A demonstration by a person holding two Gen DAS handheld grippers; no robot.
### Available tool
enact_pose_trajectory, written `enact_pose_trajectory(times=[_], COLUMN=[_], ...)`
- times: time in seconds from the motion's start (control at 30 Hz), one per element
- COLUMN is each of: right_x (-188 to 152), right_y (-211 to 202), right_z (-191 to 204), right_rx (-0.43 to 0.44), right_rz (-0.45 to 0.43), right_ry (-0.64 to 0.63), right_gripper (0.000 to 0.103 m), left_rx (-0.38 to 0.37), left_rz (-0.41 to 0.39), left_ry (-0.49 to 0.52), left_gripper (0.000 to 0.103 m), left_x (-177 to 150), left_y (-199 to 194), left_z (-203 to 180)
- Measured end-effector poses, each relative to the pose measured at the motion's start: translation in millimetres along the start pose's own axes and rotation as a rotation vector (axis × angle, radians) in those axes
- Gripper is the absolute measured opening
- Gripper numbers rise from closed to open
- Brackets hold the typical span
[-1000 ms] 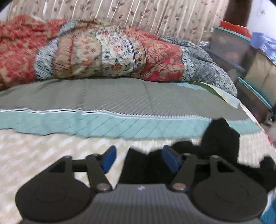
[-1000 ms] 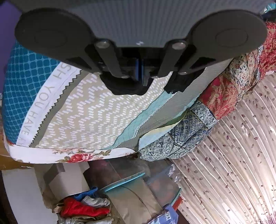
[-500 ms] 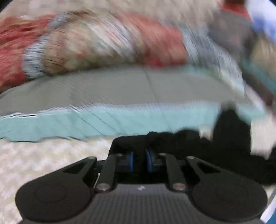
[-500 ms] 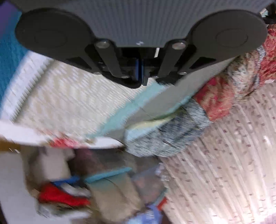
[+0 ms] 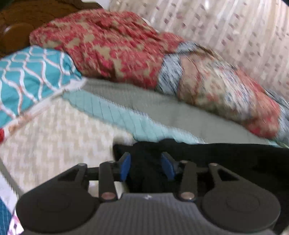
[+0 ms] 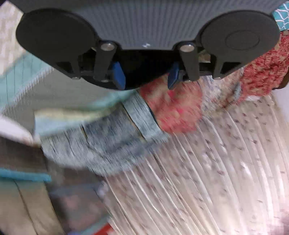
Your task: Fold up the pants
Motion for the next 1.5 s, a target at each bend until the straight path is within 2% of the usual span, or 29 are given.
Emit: enact_pose_trajectory(times=[0.1, 0.17, 0.23, 0.33, 0.4, 0.47, 0.5, 0.57, 0.6, 0.63, 0.7, 0.77, 0.9, 1.03, 1.13, 1.27, 1.33, 1.37, 1.43, 1.47, 1.5], right_x=[-46.0, -69.3, -88.9, -109.3, -113.8, -117.2, -121.3, -130.8, -129.0, -123.6, -105.1, -81.9, -27.8, -1.0, -15.2, -74.4, -104.1, -114.0, -115.3, -111.5, -105.7], right_y=[-18.5, -28.6, -29.1, -16.7, -5.4, 8.8, 14.4, 23.3, 20.4, 13.9, -6.7, -37.8, -125.3, -223.5, -262.3, -281.0, -281.6, -289.2, -302.2, -306.6, -311.8], right_z=[-55.4, -100.9, -131.4, -137.2, -127.8, -118.4, -114.0, -109.0, -108.3, -108.8, -112.3, -117.6, -141.2, -187.3, -220.7, -258.0, -272.3, -278.9, -279.5, -277.9, -276.3], right_rx=[-0.083, -0.15, -0.206, -0.204, -0.175, -0.149, -0.149, -0.2, -0.208, -0.219, -0.215, -0.191, -0.21, -0.322, -0.399, -0.522, -0.599, -0.609, -0.595, -0.612, -0.645], right_rz=[0.054, 0.083, 0.116, 0.123, 0.109, 0.135, 0.157, 0.215, 0.198, 0.173, 0.105, 0.04, -0.145, -0.295, -0.29, -0.187, -0.116, -0.106, -0.15, -0.159, -0.18], right_ry=[0.01, 0.066, 0.173, 0.342, 0.386, 0.392, 0.374, 0.308, 0.302, 0.292, 0.269, 0.28, 0.253, 0.258, 0.288, 0.342, 0.372, 0.394, 0.419, 0.411, 0.394], right_gripper=[0.053, 0.053, 0.054, 0.054, 0.054, 0.053, 0.042, 0.009, 0.009, 0.009, 0.009, 0.008, 0.008, 0.008, 0.008, 0.009, 0.014, 0.015, 0.018, 0.028, 0.046], left_rx=[-0.128, -0.201, -0.275, -0.307, -0.314, -0.344, -0.36, -0.351, -0.329, -0.314, -0.29, -0.289, -0.275, -0.256, -0.27, -0.206, -0.178, -0.168, -0.145, -0.126, -0.123], left_rz=[0.076, 0.14, 0.225, 0.314, 0.366, 0.391, 0.396, 0.4, 0.396, 0.393, 0.412, 0.398, 0.335, 0.345, 0.383, 0.408, 0.413, 0.413, 0.413, 0.394, 0.366], left_ry=[-0.003, -0.018, -0.067, -0.215, -0.373, -0.513, -0.565, -0.599, -0.586, -0.56, -0.546, -0.561, -0.53, -0.497, -0.468, -0.334, -0.3, -0.288, -0.264, -0.253, -0.252], left_gripper=[0.062, 0.074, 0.095, 0.099, 0.1, 0.1, 0.101, 0.097, 0.08, 0.044, 0.015, 0.012, 0.012, 0.011, 0.011, 0.011, 0.011, 0.011, 0.011, 0.011, 0.011], left_x=[-32.0, -50.5, -71.5, -86.9, -100.4, -104.9, -107.4, -110.6, -111.8, -113.0, -111.6, -105.1, -91.0, -95.7, -106.4, -121.6, -127.4, -129.2, -130.6, -128.1, -125.1], left_y=[-34.4, -50.2, -62.8, -60.1, -60.3, -55.9, -55.4, -51.1, -51.1, -51.7, -48.2, -54.0, -83.7, -114.6, -128.6, -137.4, -140.3, -142.1, -146.5, -151.1, -155.9], left_z=[-8.9, -12.7, -18.9, -22.7, -19.6, -18.7, -20.1, -23.9, -25.9, -27.5, -27.9, -22.2, 0.2, 14.4, 13.9, 14.7, 19.4, 21.0, 29.7, 35.1, 41.9])
Point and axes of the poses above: each gripper's, at about its wrist camera, not at the fingertips, and y roughly the way its jaws point, z to its left, x to its top, the point moved 8 cm from there along y, roughly the way its jaws point, and after that the axes turned 9 degrees about -z, right-handed, at the moved point
